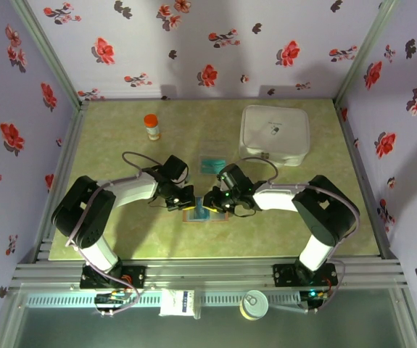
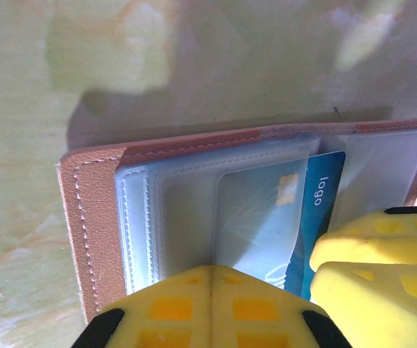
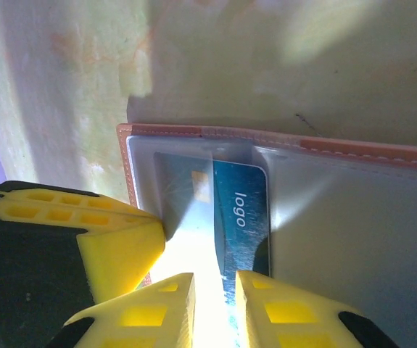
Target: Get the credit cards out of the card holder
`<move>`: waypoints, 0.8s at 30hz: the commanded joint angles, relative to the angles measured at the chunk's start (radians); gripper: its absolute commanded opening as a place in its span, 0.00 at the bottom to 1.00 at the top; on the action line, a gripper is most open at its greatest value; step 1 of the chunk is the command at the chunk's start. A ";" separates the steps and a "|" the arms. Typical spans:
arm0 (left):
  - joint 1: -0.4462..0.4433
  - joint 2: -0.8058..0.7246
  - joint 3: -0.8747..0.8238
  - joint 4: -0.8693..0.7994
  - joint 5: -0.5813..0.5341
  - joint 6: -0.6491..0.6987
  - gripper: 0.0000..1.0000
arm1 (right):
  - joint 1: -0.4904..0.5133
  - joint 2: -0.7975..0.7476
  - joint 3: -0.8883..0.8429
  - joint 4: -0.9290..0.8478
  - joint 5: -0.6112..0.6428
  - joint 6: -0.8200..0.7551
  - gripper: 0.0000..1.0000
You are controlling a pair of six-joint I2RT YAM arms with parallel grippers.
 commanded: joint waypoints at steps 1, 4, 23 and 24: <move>-0.005 0.030 0.020 -0.039 -0.020 0.009 0.00 | -0.012 -0.038 -0.018 -0.015 0.021 -0.007 0.24; -0.004 0.031 0.021 -0.041 -0.020 0.009 0.00 | -0.015 -0.049 -0.025 -0.013 0.025 -0.007 0.25; -0.004 0.029 0.018 -0.042 -0.022 0.008 0.00 | -0.018 0.011 -0.022 -0.001 0.002 -0.001 0.28; -0.004 0.029 0.018 -0.041 -0.022 0.008 0.00 | -0.017 0.010 -0.021 0.001 -0.001 -0.001 0.28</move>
